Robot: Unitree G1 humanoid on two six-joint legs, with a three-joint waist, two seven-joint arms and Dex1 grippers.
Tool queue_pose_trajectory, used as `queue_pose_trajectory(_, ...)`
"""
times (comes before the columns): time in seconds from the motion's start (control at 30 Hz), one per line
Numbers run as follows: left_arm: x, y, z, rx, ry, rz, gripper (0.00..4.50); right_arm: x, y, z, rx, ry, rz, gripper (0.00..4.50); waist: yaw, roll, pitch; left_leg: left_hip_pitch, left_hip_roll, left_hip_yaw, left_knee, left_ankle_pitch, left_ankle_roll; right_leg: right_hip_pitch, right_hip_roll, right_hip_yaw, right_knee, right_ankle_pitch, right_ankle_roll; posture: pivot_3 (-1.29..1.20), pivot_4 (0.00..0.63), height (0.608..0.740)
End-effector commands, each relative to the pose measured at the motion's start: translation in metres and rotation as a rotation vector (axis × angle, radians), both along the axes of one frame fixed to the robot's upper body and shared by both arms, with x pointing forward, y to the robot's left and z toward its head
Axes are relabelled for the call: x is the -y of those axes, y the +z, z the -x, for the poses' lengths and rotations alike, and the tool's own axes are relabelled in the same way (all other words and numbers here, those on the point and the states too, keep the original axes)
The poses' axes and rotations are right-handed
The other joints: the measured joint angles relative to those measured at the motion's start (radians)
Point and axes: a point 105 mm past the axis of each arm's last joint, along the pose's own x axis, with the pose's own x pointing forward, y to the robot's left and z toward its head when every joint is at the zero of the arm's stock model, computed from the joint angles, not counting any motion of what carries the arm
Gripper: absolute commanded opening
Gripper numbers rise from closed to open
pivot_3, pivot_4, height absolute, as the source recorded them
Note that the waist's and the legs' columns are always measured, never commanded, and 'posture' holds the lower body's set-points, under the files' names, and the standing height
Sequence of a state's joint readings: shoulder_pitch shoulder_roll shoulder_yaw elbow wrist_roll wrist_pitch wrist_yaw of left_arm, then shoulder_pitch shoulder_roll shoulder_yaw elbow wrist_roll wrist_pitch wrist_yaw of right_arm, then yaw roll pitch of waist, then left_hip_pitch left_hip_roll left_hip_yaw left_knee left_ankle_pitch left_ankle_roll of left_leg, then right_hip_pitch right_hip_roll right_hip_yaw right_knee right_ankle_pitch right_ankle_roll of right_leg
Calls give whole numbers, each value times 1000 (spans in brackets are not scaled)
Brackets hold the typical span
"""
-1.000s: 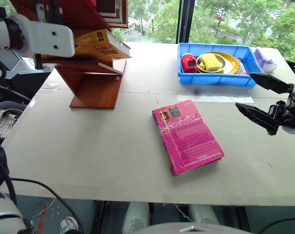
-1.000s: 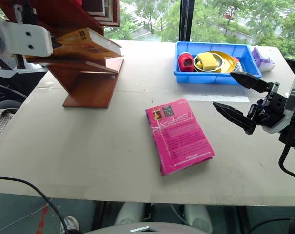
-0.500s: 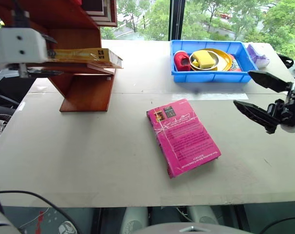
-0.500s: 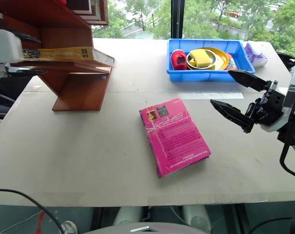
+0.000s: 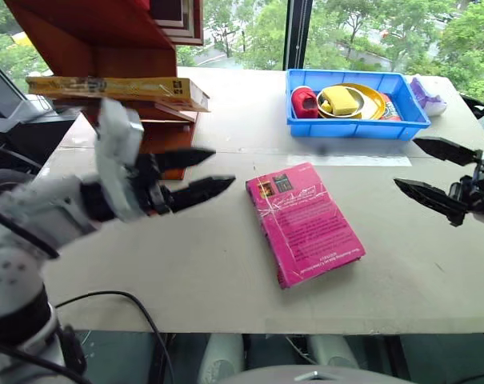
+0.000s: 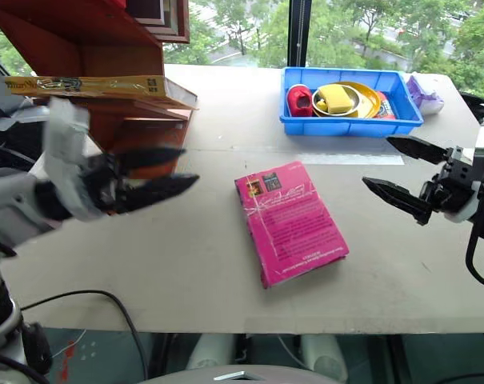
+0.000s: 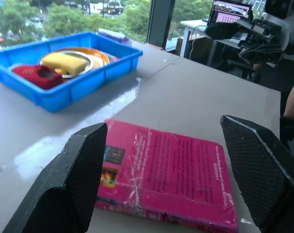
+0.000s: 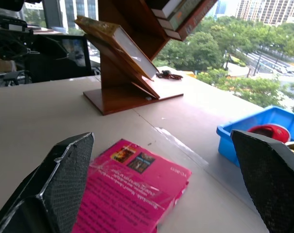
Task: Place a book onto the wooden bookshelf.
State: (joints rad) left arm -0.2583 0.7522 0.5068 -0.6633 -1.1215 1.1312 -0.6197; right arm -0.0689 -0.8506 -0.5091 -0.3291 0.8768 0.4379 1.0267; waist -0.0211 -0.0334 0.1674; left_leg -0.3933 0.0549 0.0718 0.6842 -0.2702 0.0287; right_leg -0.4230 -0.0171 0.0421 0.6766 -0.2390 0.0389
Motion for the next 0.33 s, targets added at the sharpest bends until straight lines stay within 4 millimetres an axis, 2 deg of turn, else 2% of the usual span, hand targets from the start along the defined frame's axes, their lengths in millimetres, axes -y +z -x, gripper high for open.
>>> queue_pose_trajectory(0.03,-12,-17,0,27,119,-38,3824,18,-1,15,-11,-58,66,4500,4,0,0,0,-1,0,0,0,0,0,0,0,0,0,0,0,150,740)
queue_pose_trajectory(0.2,-44,-59,6,-65,235,-86,3824,56,-34,35,-148,-178,208,4500,10,1,-1,2,-2,0,-1,0,0,2,0,-1,-2,-3,-4,0,150,740)
queue_pose_trajectory(0.33,-51,-80,9,-85,197,-152,3824,80,-55,50,-227,-251,245,4500,13,1,-1,4,-1,0,-1,0,0,5,-1,-1,-5,-4,-1,0,150,740)
